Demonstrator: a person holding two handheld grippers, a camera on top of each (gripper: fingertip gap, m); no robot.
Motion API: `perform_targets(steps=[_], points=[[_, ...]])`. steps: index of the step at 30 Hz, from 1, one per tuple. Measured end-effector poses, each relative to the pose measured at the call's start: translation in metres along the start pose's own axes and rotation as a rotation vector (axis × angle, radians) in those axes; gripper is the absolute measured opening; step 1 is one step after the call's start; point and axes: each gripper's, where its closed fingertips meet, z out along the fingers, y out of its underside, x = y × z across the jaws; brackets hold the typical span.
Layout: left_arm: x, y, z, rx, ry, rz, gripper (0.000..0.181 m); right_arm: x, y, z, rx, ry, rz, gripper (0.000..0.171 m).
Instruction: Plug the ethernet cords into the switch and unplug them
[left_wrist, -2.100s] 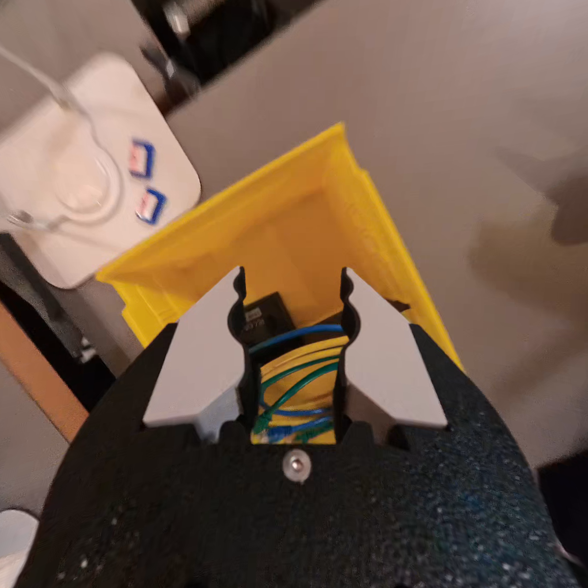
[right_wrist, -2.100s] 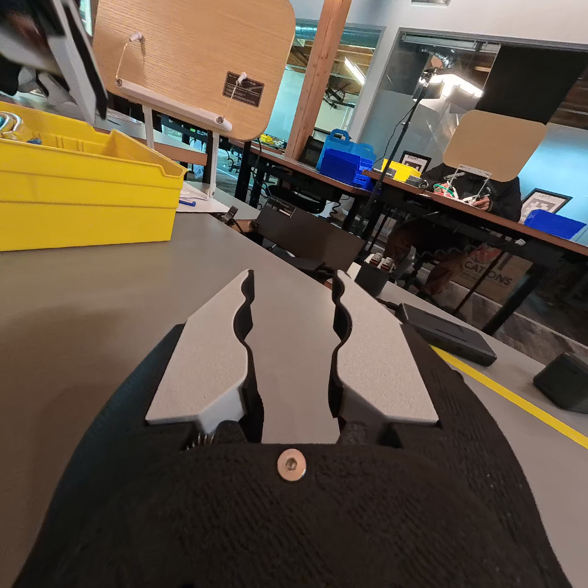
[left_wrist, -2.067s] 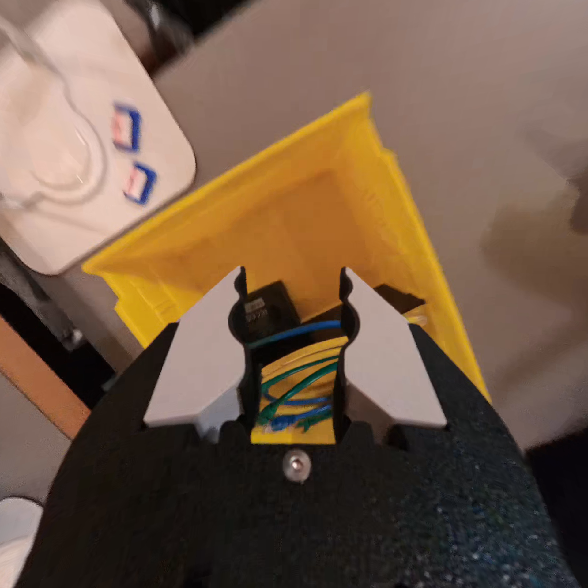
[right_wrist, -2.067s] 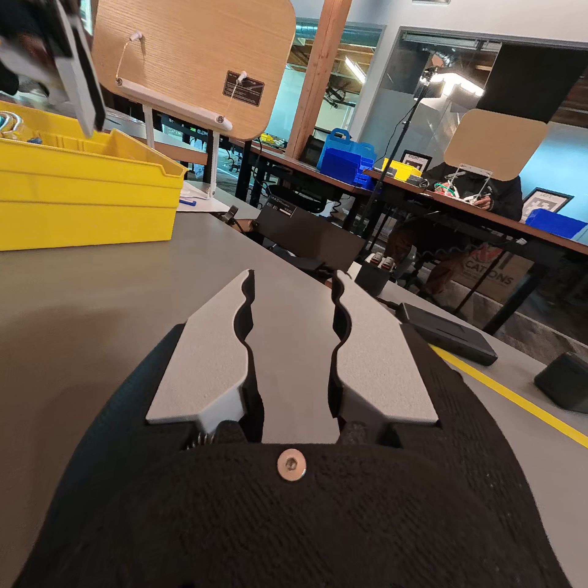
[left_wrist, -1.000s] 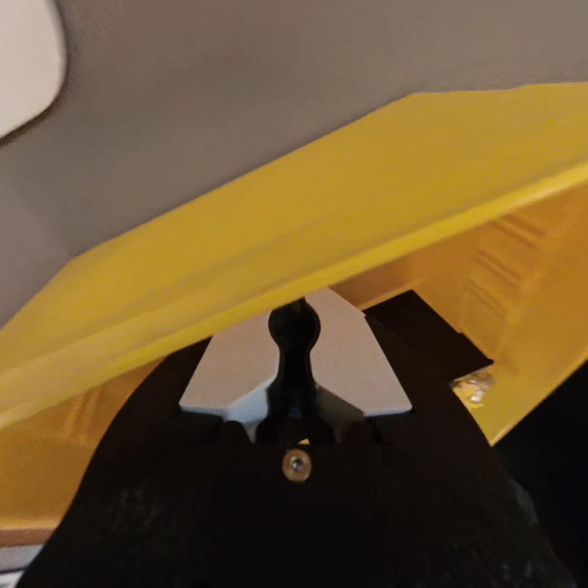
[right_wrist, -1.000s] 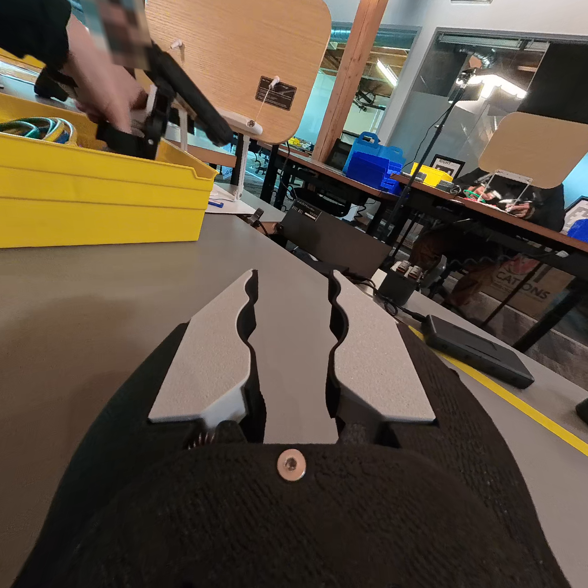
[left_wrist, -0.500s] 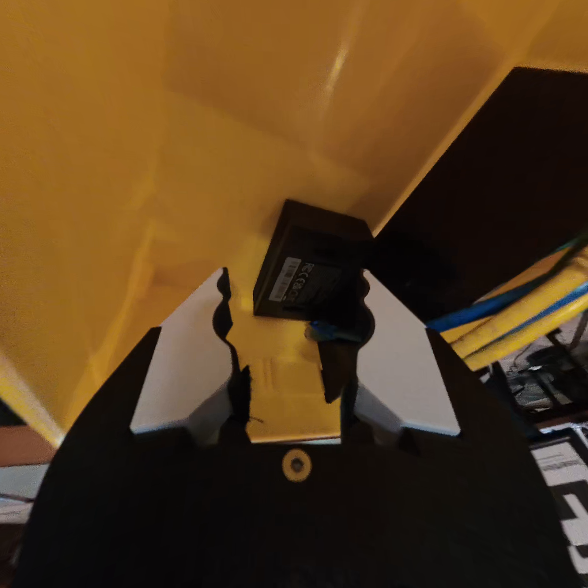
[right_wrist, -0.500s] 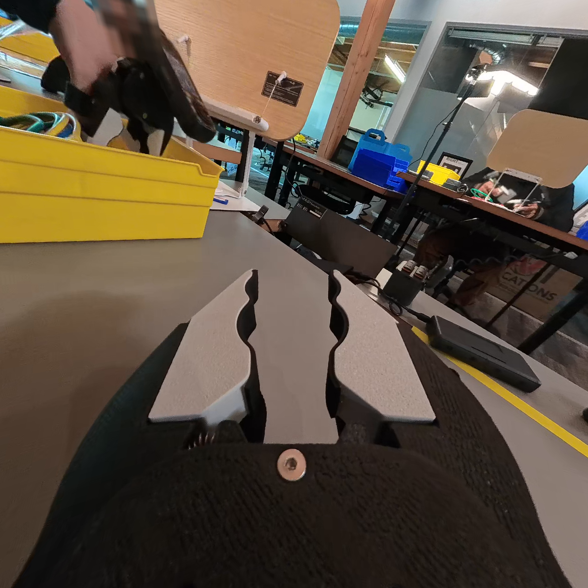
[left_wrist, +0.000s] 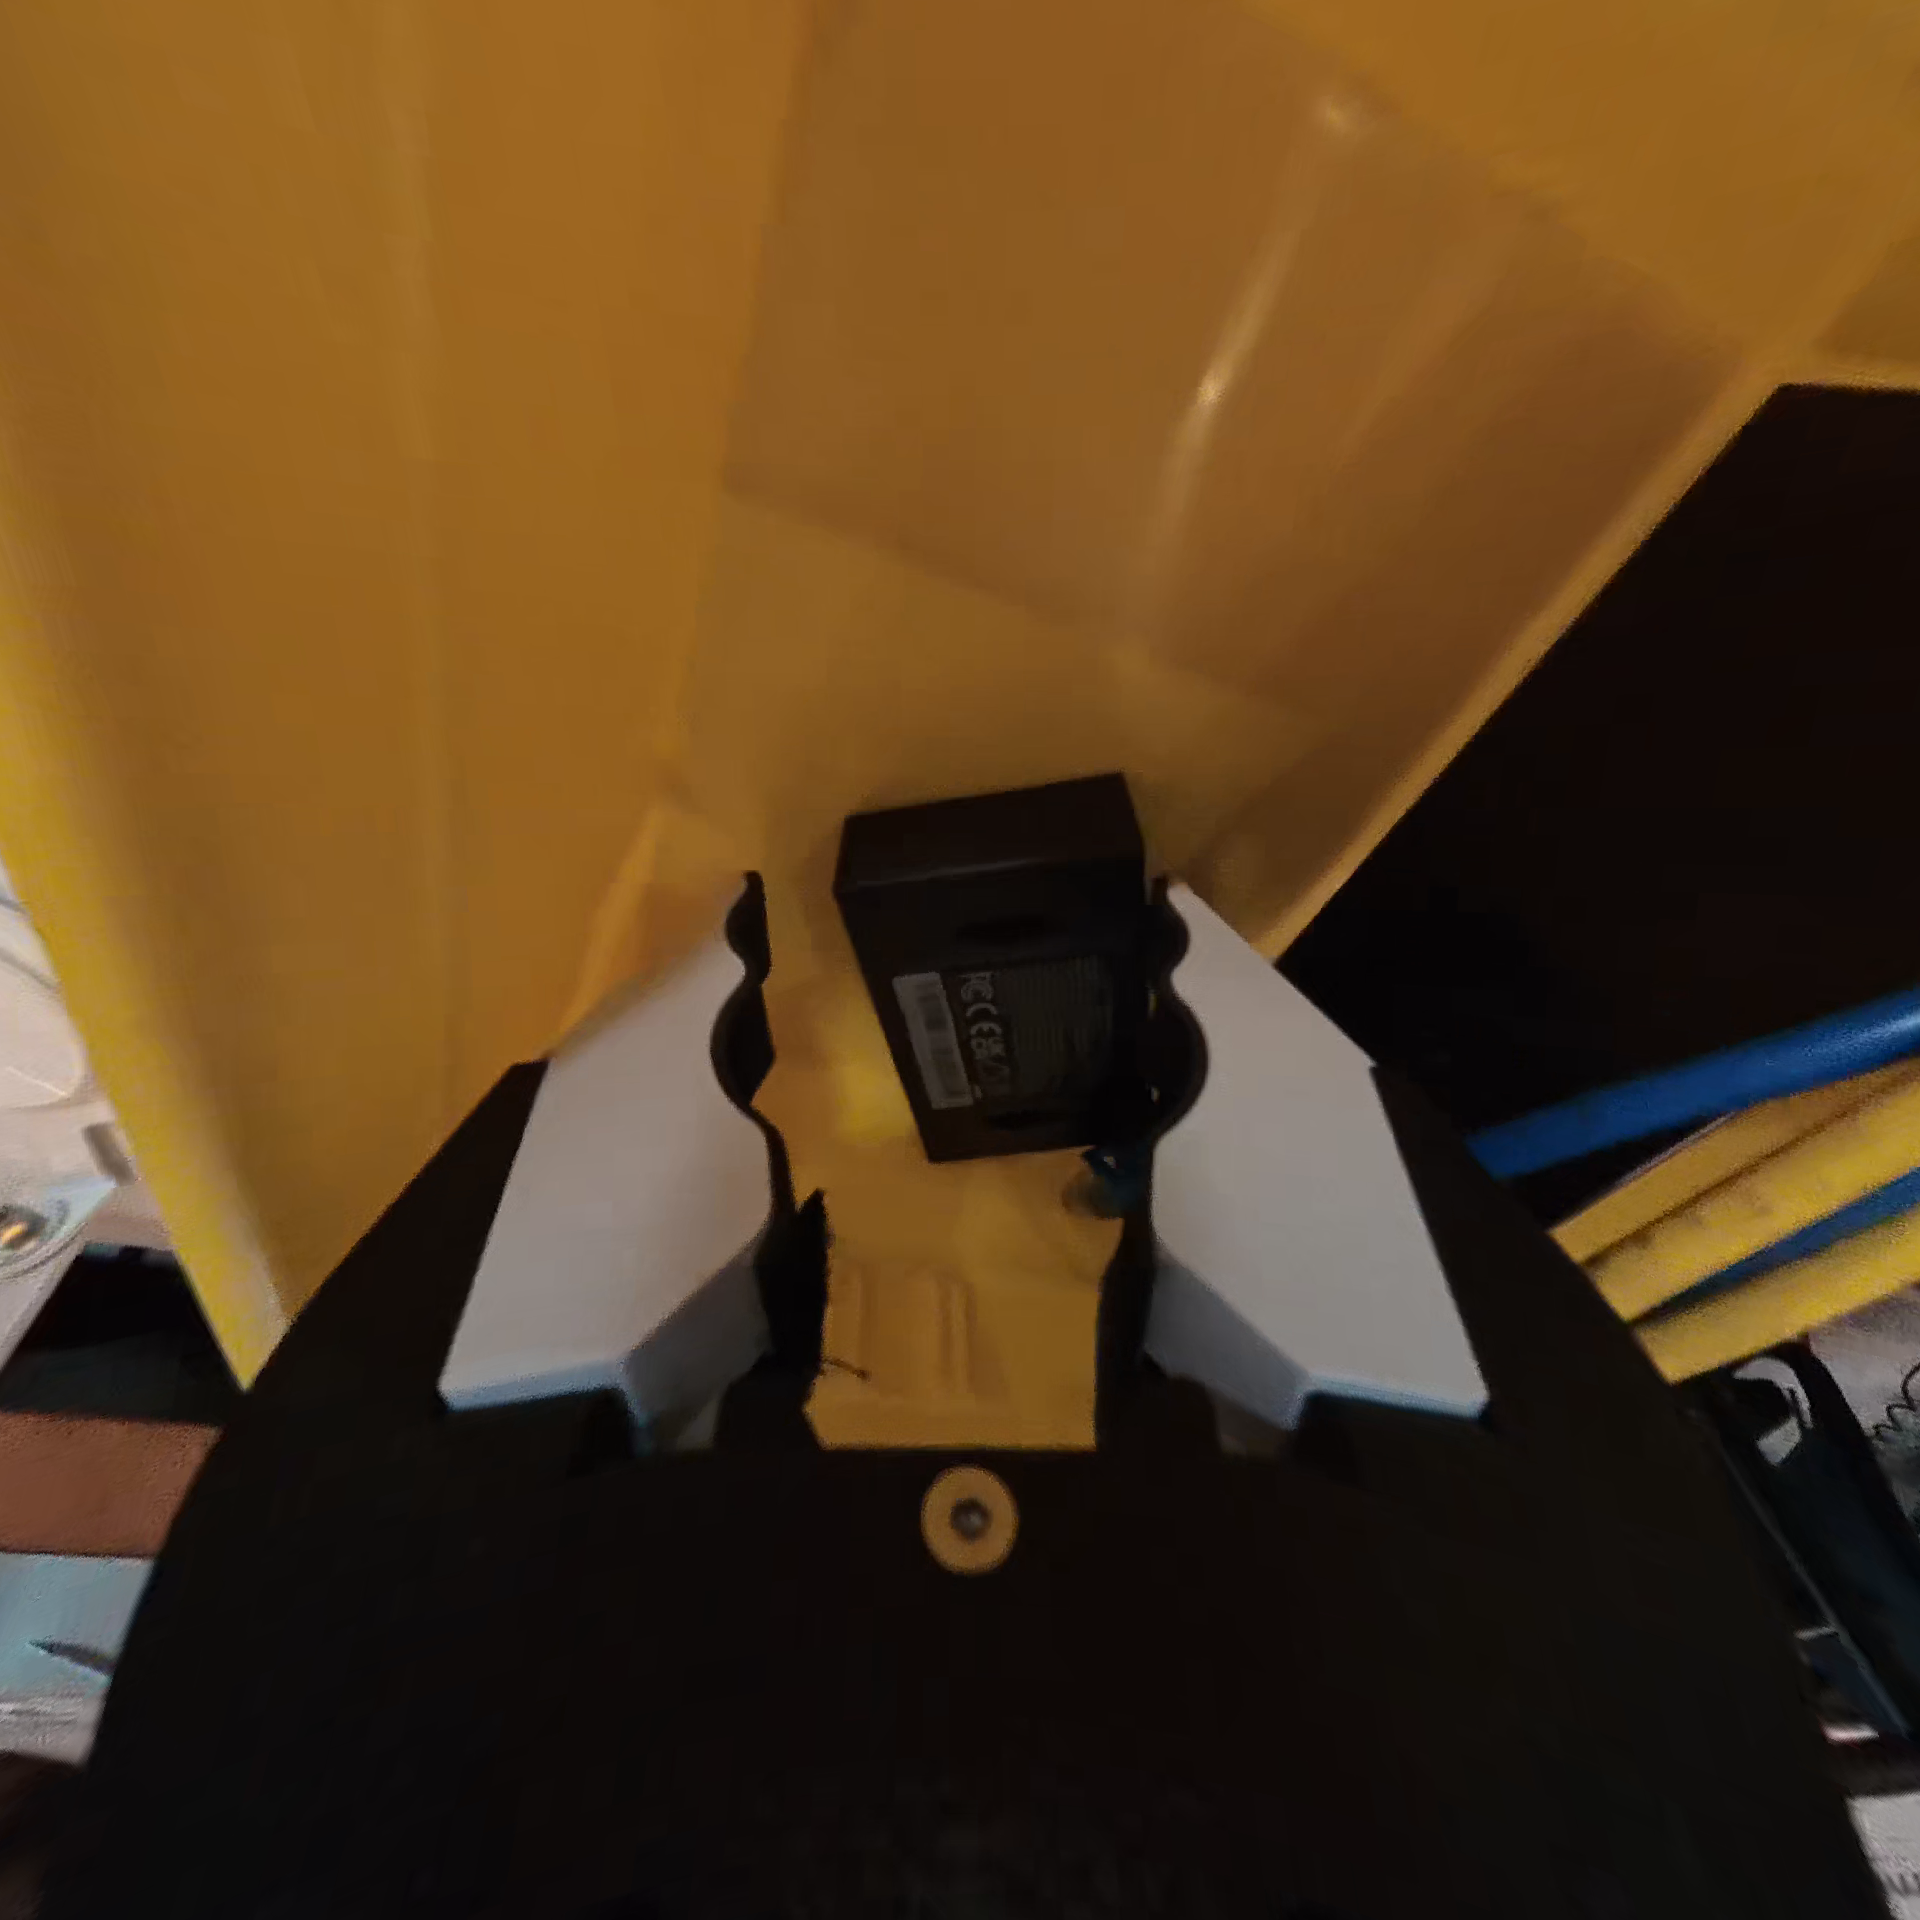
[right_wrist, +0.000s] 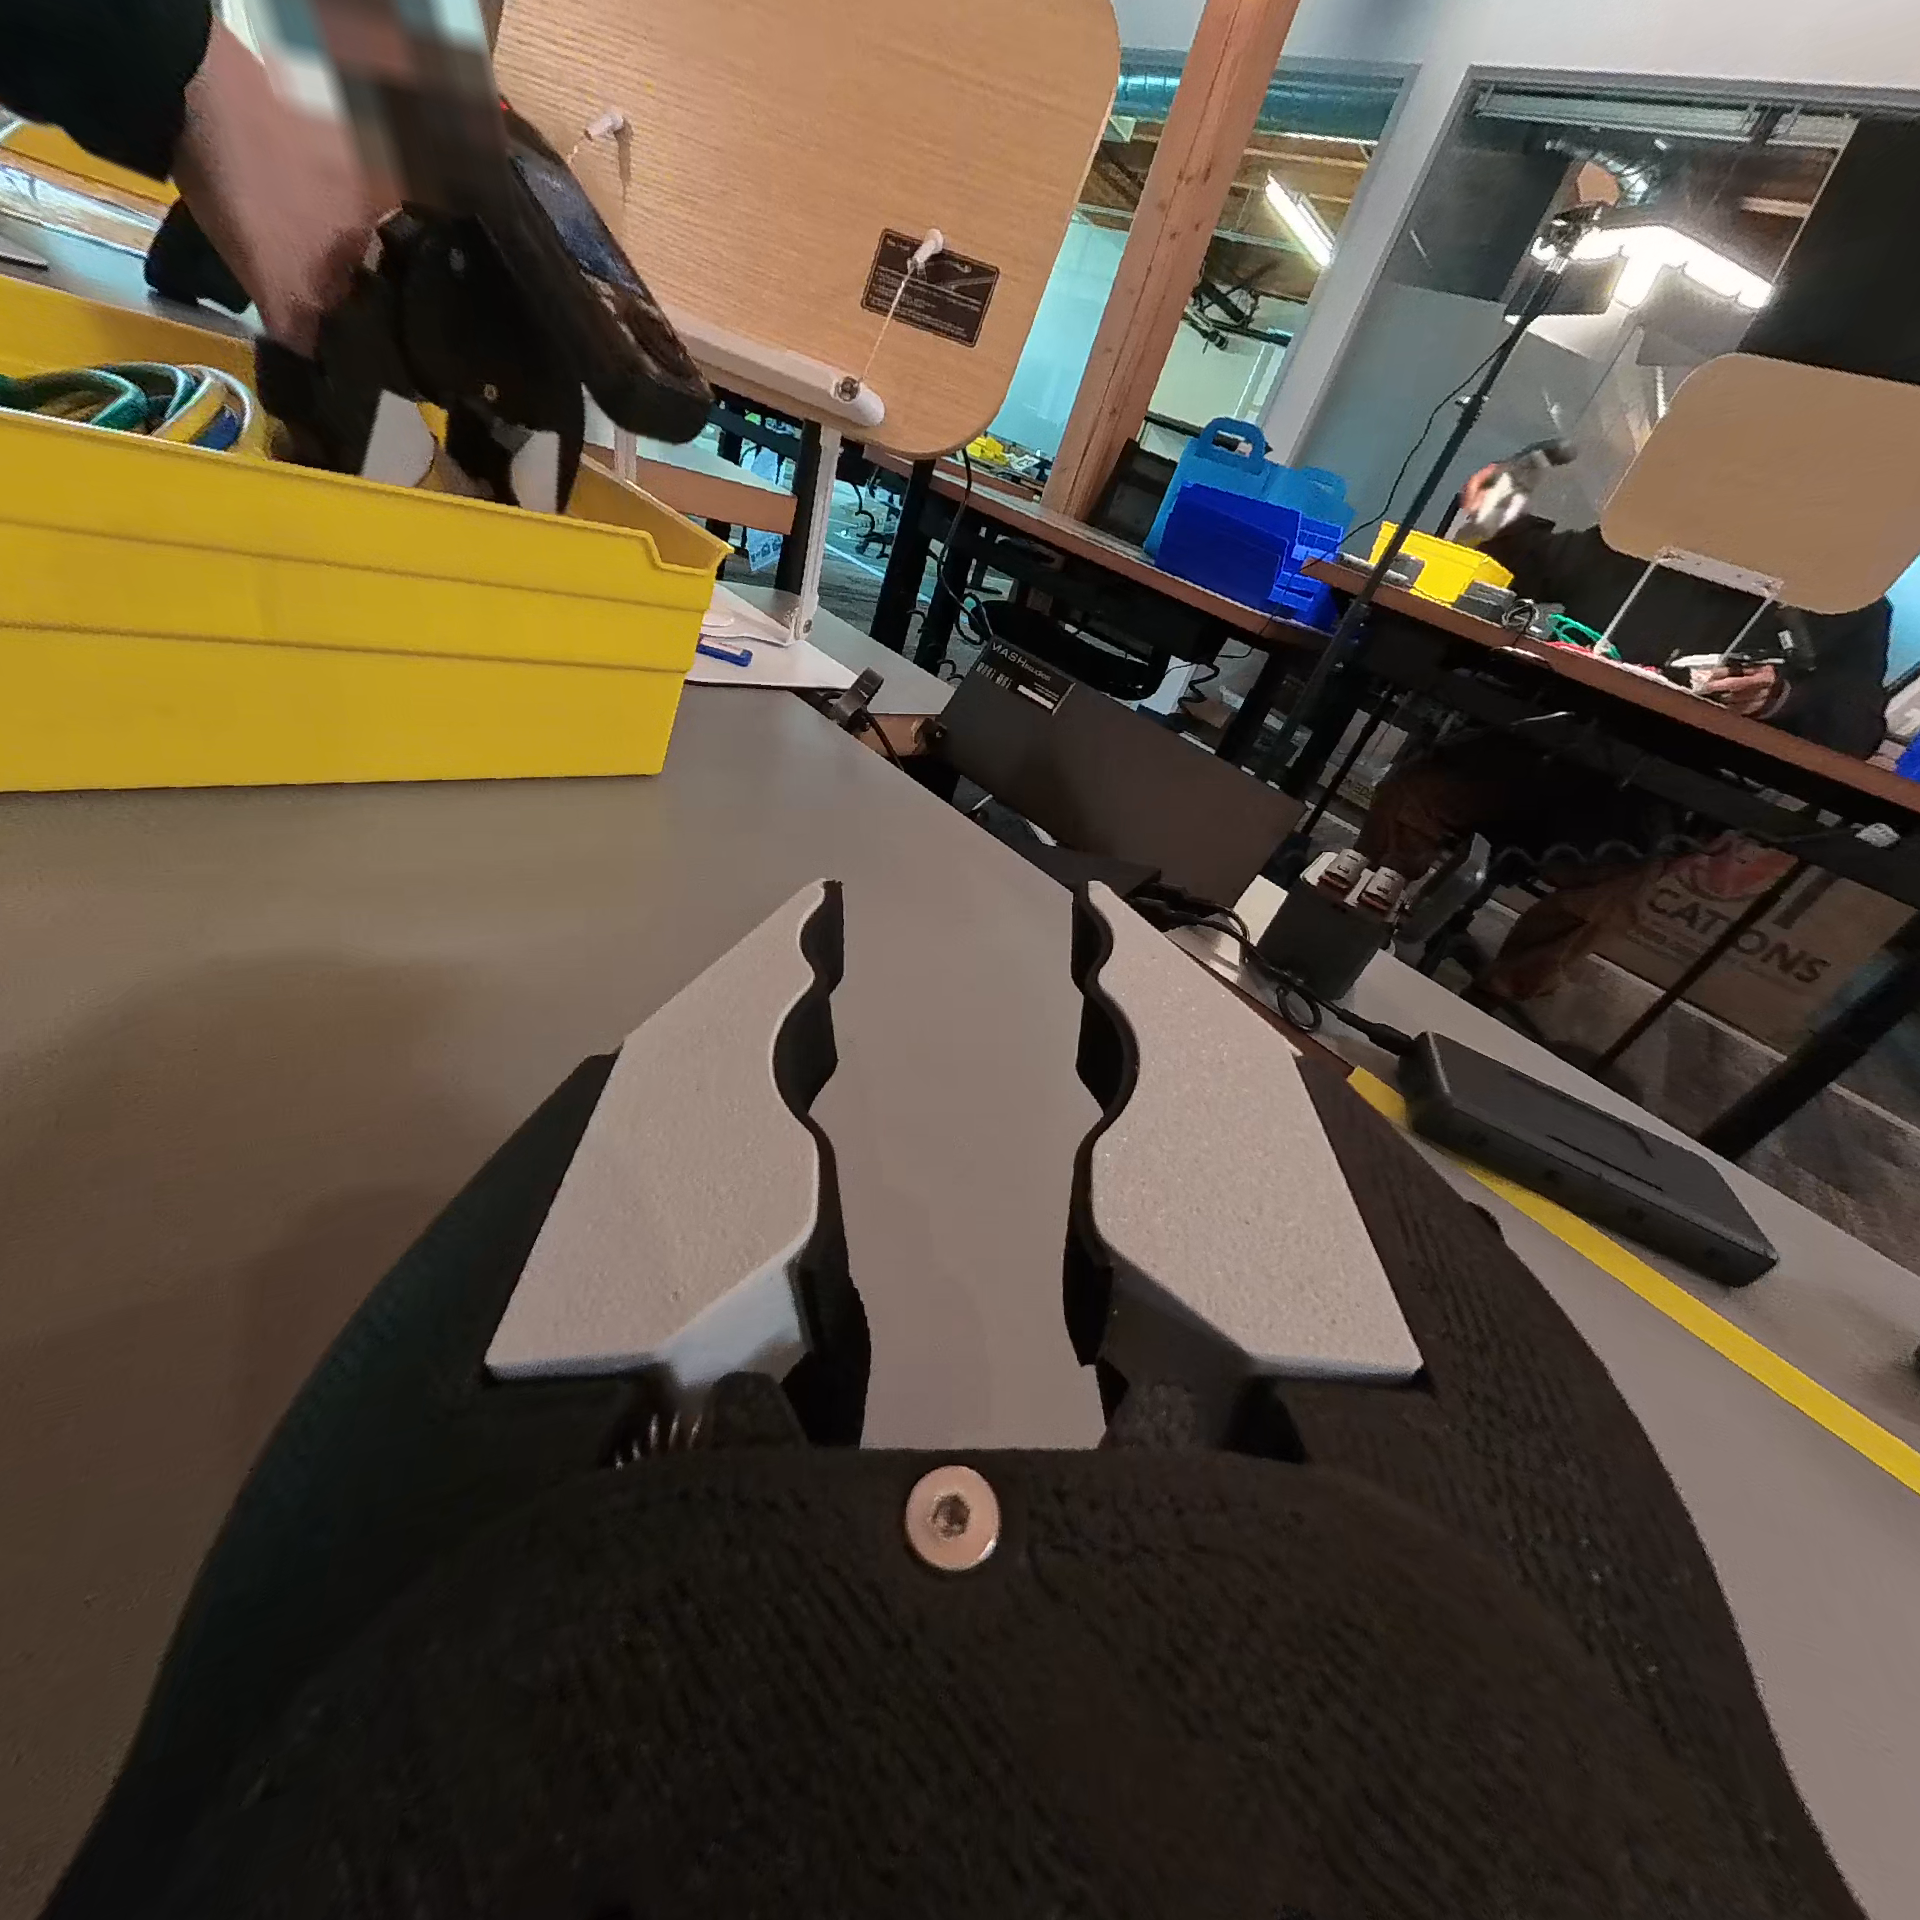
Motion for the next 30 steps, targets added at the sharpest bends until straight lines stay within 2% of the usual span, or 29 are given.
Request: perform_targets(steps=[7,14,15,16,20,25,28,30], points=[[0.007,0.019,0.004,-0.016,0.064,-0.116,0.078,-0.001,0.000,0.001,-0.002,-0.004,-0.003,0.043],[0.005,0.026,0.013,-0.079,0.007,-0.142,0.072,-0.002,0.000,0.001,-0.002,-0.007,-0.006,0.043],[0.007,0.025,0.013,-0.081,0.012,-0.148,0.063,-0.002,0.000,0.001,-0.002,-0.008,-0.008,0.043],[0.006,0.023,0.012,-0.067,-0.005,-0.154,0.058,-0.002,0.000,0.001,-0.003,-0.010,-0.010,0.043],[-0.001,0.023,0.005,-0.019,-0.099,-0.153,0.058,-0.003,0.000,0.001,0.001,-0.013,-0.017,0.042],[-0.017,0.017,-0.038,0.208,-0.340,-0.204,0.058,-0.003,-0.001,0.001,0.004,-0.011,-0.014,0.042],[-0.019,0.014,-0.088,0.410,-0.566,-0.240,0.058,-0.002,-0.001,0.001,0.007,-0.008,-0.011,0.042],[-0.006,0.005,-0.129,0.582,-0.686,-0.270,0.058,0.000,-0.001,0.001,0.012,-0.001,-0.006,0.042]])
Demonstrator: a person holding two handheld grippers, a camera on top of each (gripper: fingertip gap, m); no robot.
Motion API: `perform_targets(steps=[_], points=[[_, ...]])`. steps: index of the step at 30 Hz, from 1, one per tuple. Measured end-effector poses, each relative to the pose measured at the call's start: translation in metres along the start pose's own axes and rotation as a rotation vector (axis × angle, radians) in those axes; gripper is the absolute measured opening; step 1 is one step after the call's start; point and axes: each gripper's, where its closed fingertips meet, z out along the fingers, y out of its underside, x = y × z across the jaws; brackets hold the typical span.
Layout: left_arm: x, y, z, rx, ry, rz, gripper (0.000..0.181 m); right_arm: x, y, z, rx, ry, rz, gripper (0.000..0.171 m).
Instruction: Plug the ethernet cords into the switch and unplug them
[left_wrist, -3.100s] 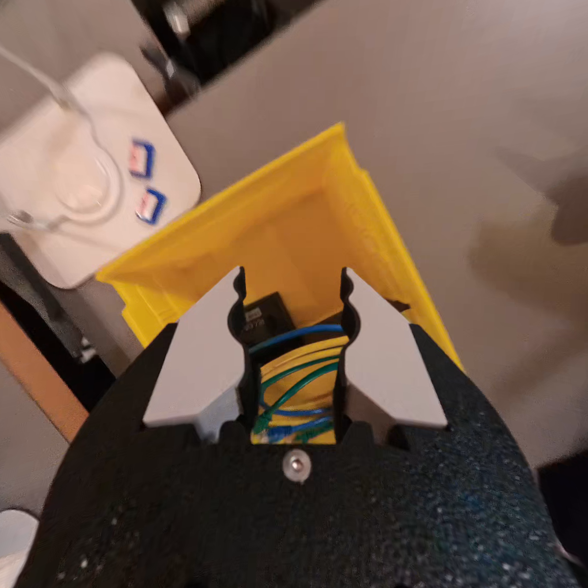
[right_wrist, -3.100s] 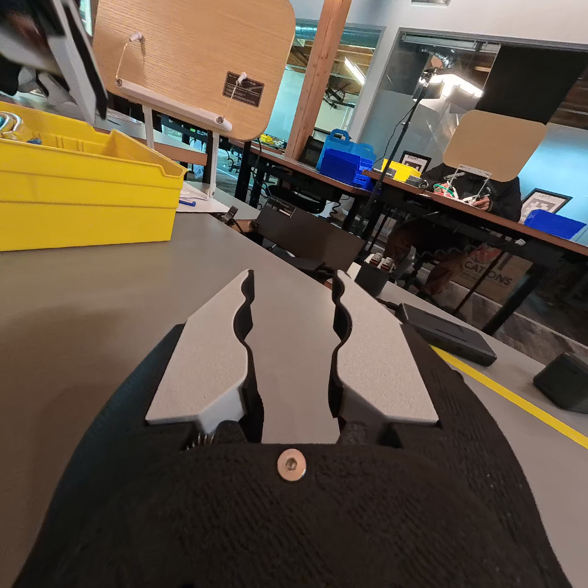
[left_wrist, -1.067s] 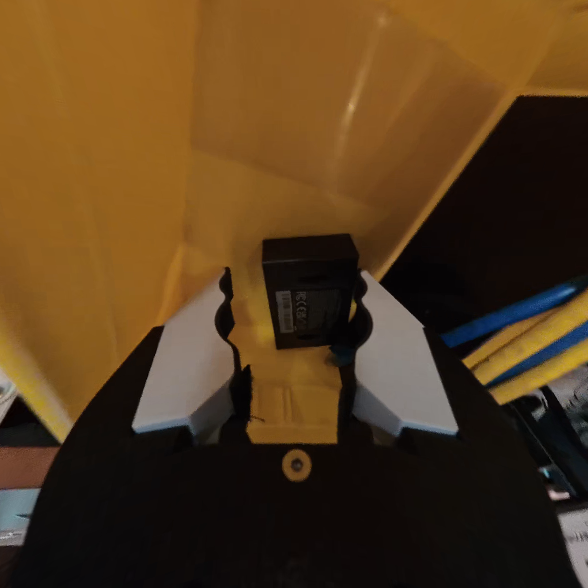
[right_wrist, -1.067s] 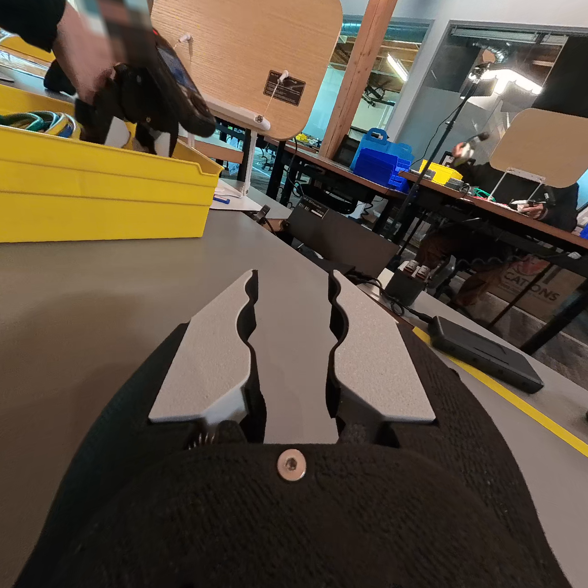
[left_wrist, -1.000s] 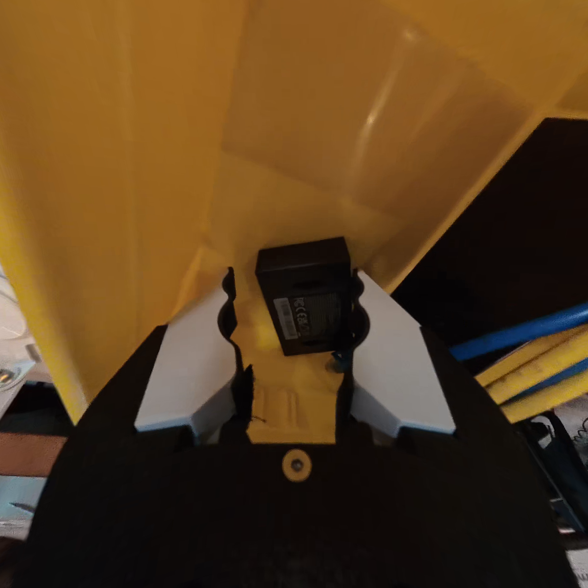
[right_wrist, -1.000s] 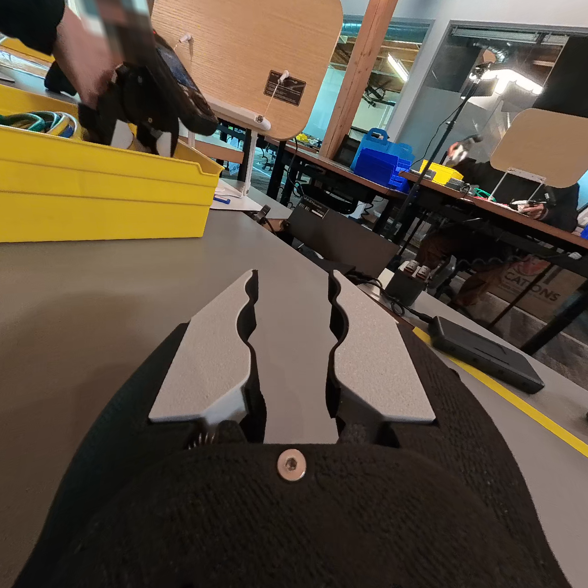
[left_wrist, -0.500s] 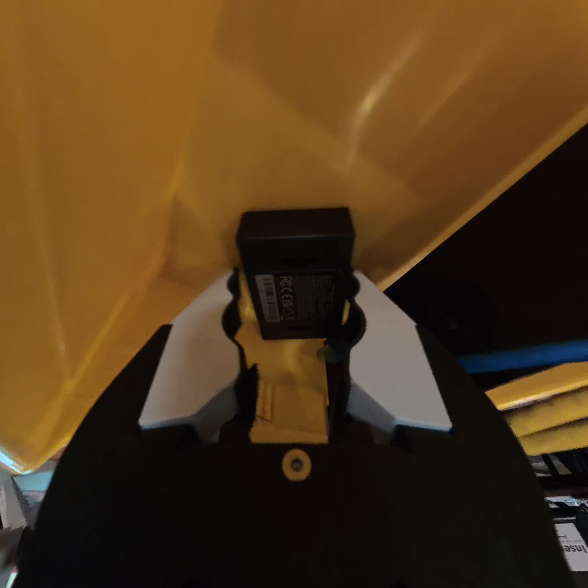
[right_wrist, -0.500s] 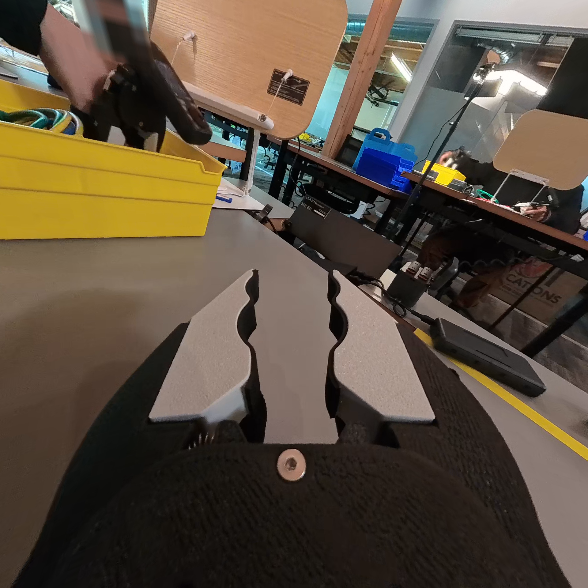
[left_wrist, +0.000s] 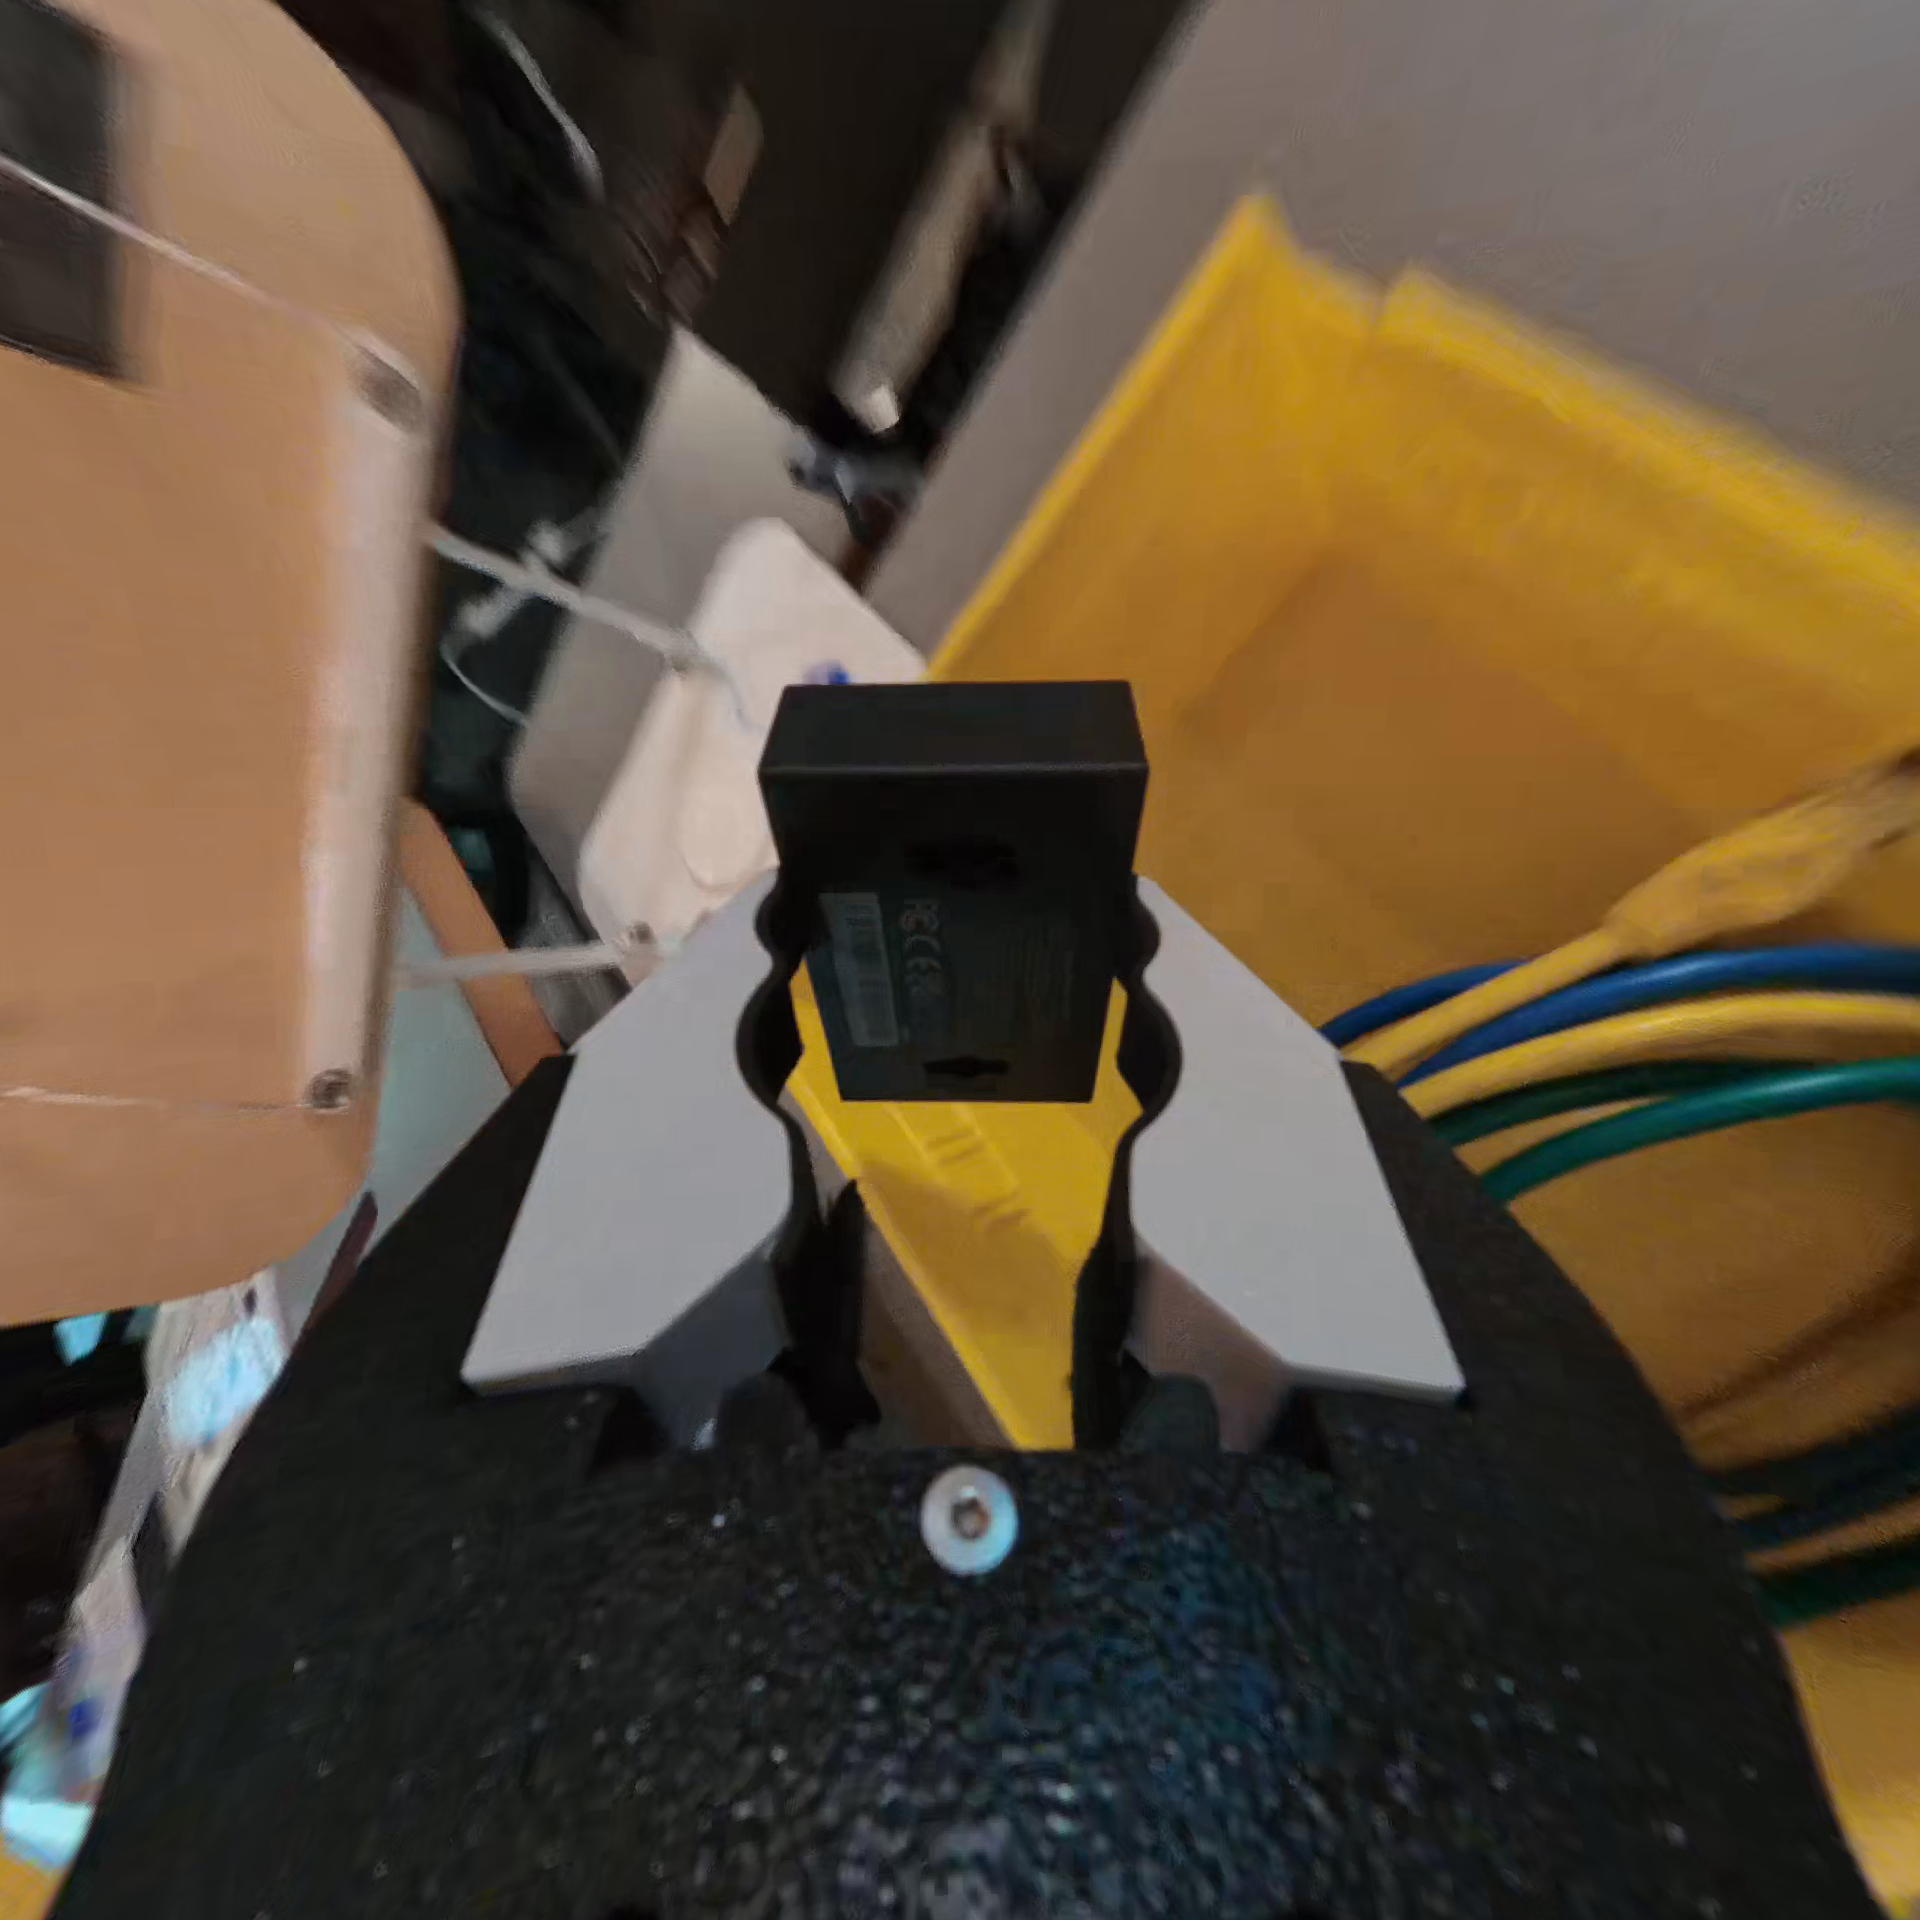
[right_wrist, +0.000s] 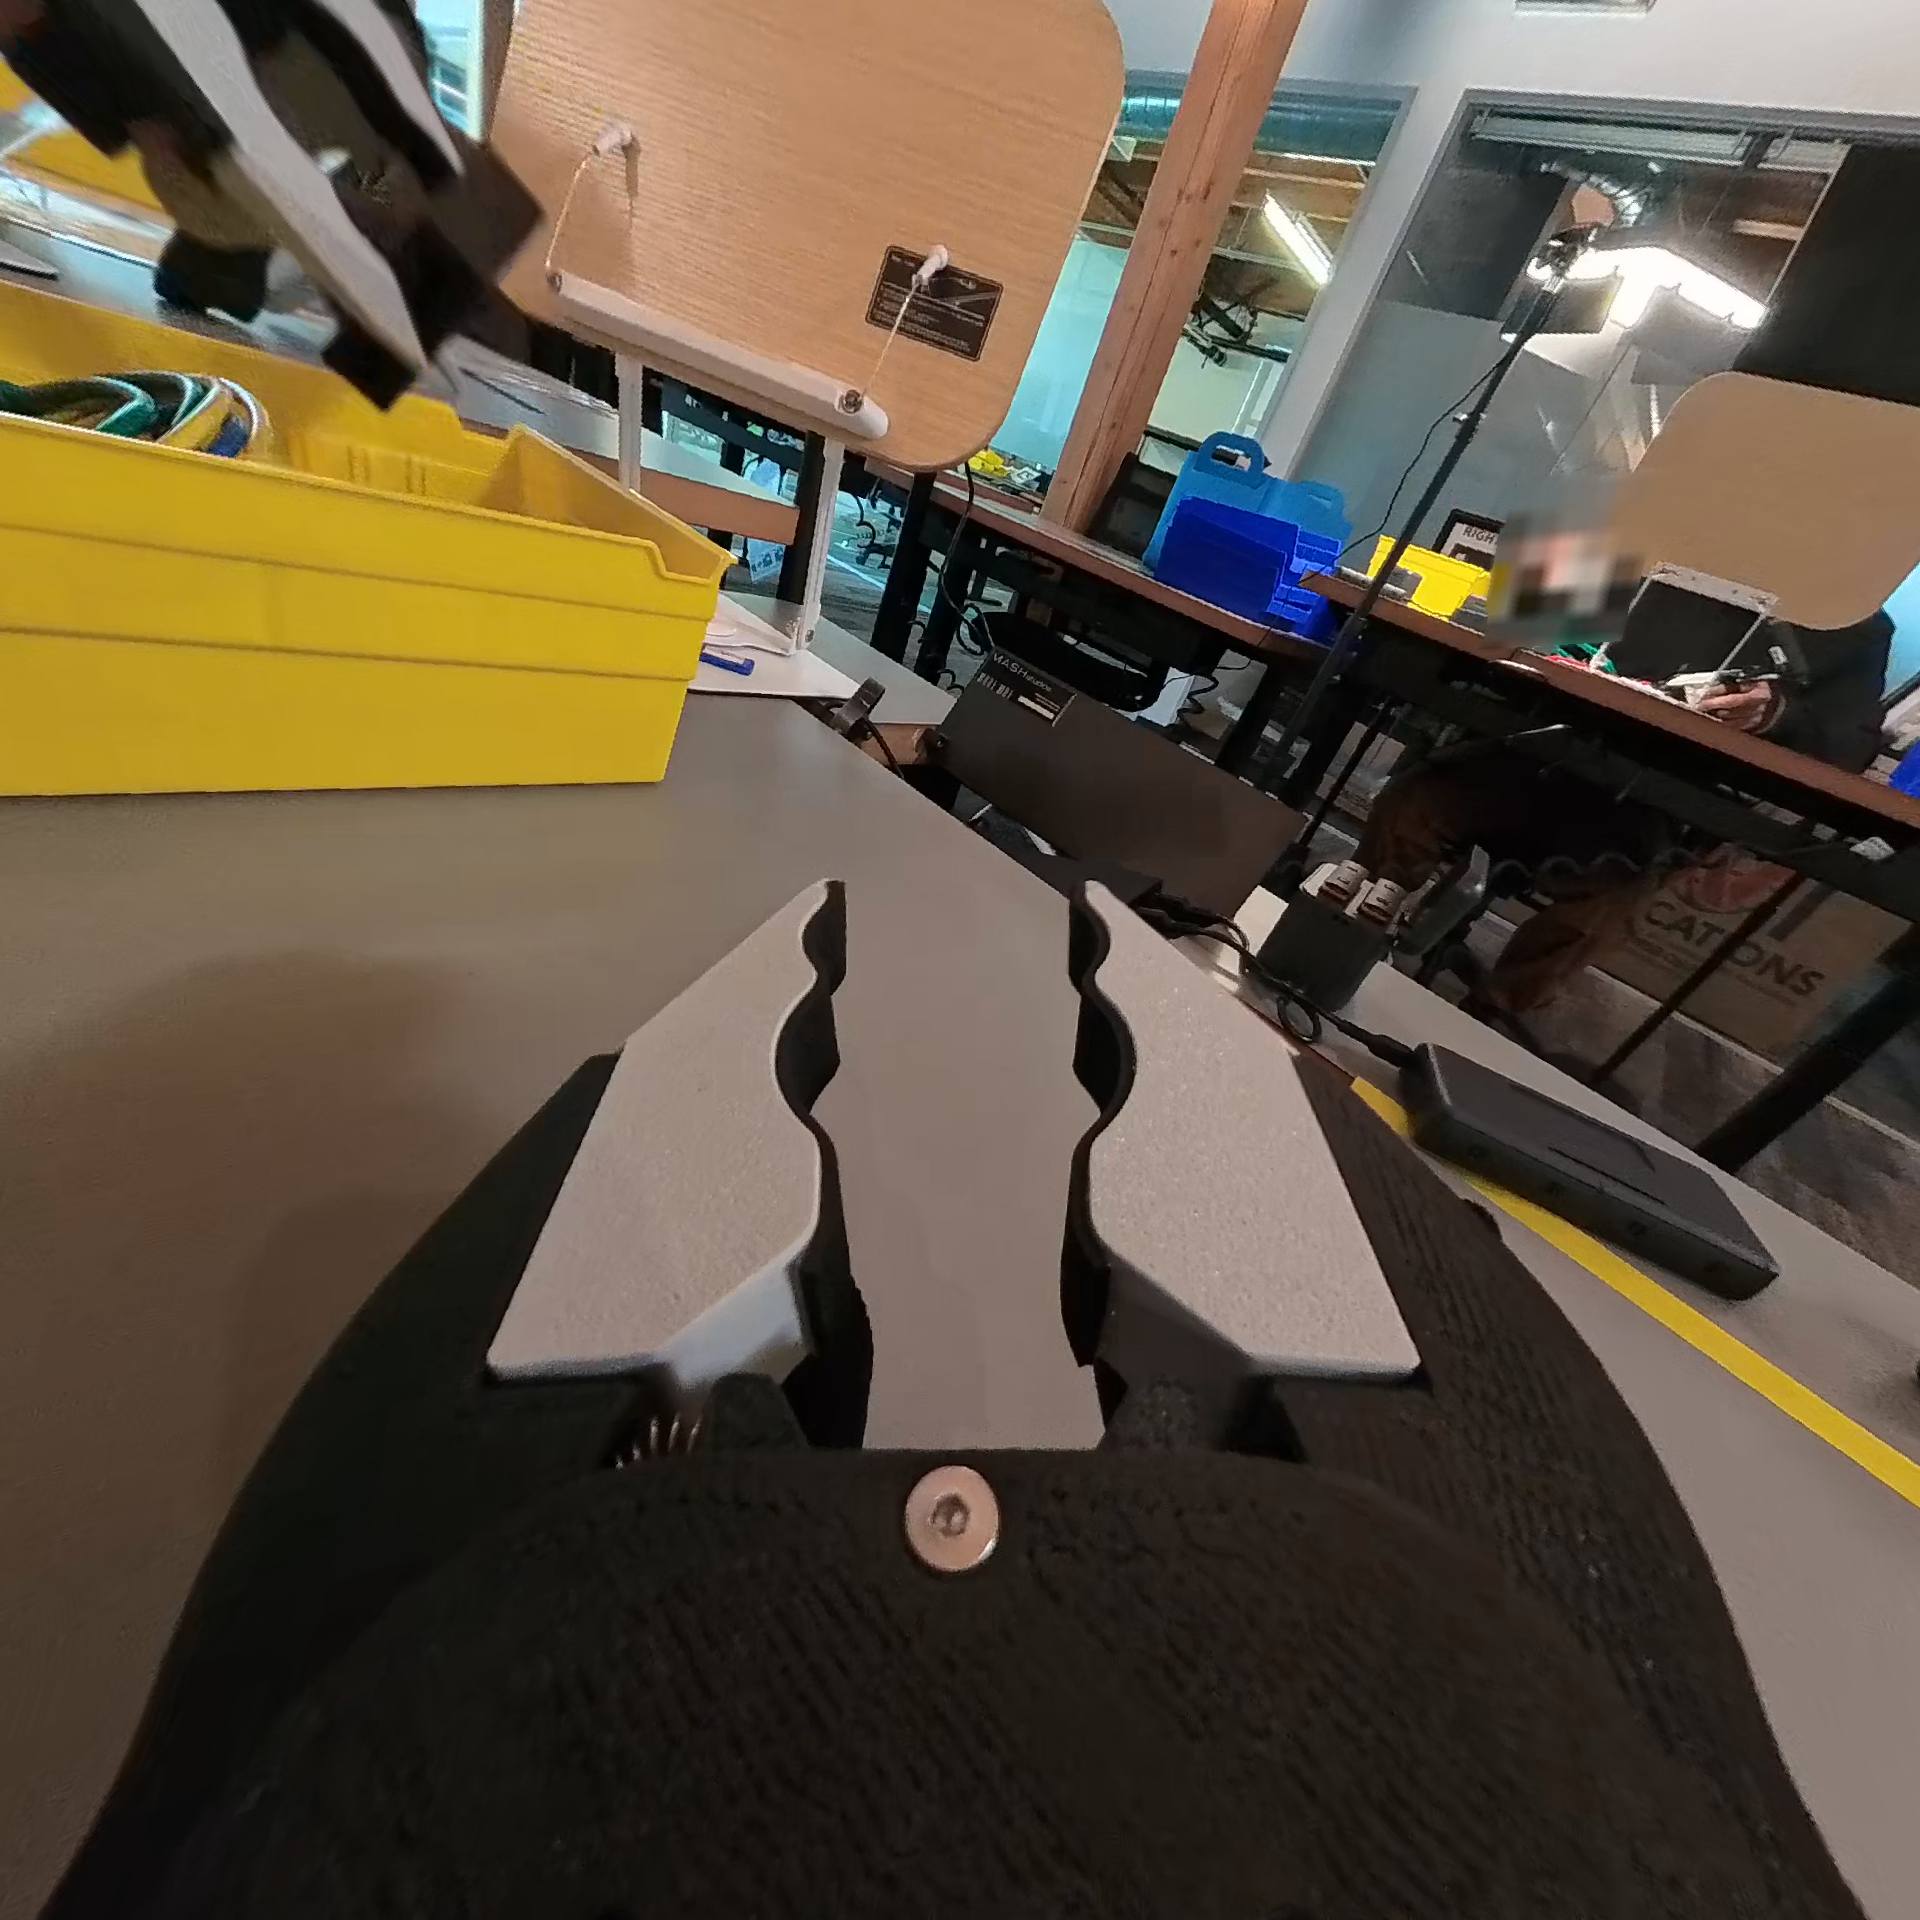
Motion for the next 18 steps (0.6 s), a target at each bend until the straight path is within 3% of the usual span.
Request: perform_targets(steps=[4,7,12,18], points=[[0.036,-0.077,-0.065,0.337,0.039,-0.099,0.058,0.010,-0.005,-0.005,0.033,0.043,0.028,0.042],[0.092,-0.123,-0.084,0.418,0.242,-0.097,0.058,0.022,-0.010,-0.014,0.072,0.101,0.042,0.042],[0.192,-0.156,-0.061,0.228,0.688,-0.098,0.058,0.049,-0.015,-0.042,0.092,0.226,-0.017,0.041],[0.241,-0.165,0.012,-0.071,0.714,-0.059,0.060,0.065,-0.007,-0.071,0.046,0.279,-0.066,0.041]])
